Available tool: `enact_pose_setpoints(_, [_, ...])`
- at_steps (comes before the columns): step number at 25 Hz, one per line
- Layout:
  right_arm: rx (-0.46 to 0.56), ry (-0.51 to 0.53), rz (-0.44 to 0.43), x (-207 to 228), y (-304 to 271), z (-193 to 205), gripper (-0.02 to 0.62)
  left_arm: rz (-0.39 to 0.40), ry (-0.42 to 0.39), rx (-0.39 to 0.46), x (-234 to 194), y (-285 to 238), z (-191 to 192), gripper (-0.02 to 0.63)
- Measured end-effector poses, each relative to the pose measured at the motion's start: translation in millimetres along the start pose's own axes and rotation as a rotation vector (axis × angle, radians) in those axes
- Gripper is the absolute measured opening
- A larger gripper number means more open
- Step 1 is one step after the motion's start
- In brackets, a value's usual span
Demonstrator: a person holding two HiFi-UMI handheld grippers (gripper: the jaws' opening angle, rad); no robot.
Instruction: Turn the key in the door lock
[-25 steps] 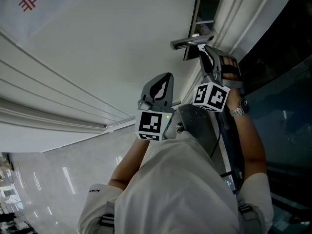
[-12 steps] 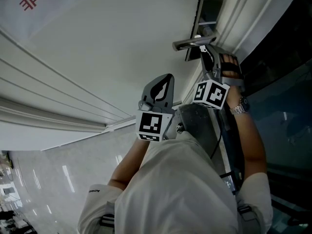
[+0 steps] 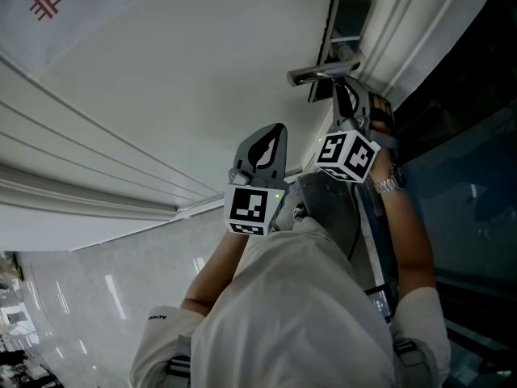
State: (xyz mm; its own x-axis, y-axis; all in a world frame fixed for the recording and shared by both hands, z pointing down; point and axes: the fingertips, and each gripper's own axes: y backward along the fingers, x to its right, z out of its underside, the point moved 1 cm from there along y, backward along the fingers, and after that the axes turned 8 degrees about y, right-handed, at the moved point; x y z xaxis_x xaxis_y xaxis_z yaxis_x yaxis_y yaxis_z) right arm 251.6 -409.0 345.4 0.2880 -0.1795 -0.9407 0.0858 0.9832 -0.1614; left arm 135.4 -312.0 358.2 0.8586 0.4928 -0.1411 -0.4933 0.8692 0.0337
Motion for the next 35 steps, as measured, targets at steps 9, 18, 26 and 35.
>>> enact_pose_setpoints(9, [0.004,-0.241,-0.015,1.5,-0.1,1.8,0.011,-0.004,0.0,-0.008,-4.7,-0.2,1.5,0.008])
enact_pose_setpoints(18, [0.051,-0.663,-0.124,4.2,-0.3,1.6,0.009,-0.006,-0.003,-0.015,-6.6,-2.8,3.6,0.008])
enact_pose_setpoints(26, [0.089,-0.989,-0.225,4.9,-1.9,5.9,0.009,-0.009,-0.006,-0.019,-7.8,-3.6,3.3,0.009])
enact_pose_setpoints(35, [0.117,-1.418,-0.335,4.9,-2.0,9.0,0.009,-0.016,-0.009,-0.023,-11.8,-2.6,4.6,0.009])
